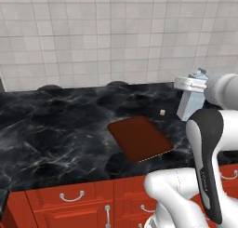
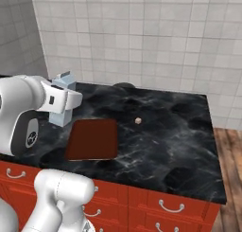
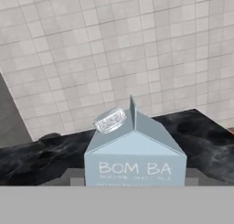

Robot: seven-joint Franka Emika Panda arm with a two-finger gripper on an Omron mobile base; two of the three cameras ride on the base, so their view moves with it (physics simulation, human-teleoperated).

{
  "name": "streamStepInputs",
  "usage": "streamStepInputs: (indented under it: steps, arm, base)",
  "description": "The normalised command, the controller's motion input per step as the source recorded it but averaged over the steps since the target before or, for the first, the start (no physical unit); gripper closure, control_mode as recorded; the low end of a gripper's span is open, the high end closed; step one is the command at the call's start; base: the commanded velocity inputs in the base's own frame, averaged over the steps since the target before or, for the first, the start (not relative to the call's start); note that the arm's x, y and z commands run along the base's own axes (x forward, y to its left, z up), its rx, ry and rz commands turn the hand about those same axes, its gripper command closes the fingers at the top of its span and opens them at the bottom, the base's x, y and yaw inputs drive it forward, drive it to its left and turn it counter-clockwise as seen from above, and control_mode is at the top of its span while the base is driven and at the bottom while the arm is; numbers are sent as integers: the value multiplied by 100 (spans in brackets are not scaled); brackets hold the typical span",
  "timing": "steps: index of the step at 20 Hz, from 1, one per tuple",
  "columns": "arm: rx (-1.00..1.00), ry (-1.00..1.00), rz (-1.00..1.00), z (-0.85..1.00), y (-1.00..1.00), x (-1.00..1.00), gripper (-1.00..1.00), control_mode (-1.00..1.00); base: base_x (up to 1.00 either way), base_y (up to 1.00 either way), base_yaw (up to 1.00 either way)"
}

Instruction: Take out the milk from the fridge and place it on the tray on the counter. Then take the sugar cube near the tray and place it in the tray.

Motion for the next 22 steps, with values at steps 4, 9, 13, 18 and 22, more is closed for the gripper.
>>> streamStepInputs:
  steps: [4,9,13,18,22]
  arm:
    - [0,0,0,0,0,0,100,100]
    - [-4,4,1,-31,13,47,100,-100]
    - [-10,3,15,-78,25,81,100,-100]
    - [-1,4,26,-65,3,75,100,-100]
    - [0,6,24,-56,0,83,100,-100]
  base:
    - [59,29,-2]
    - [27,8,0]
    - [0,0,0]
    - [0,0,0]
    - [0,0,0]
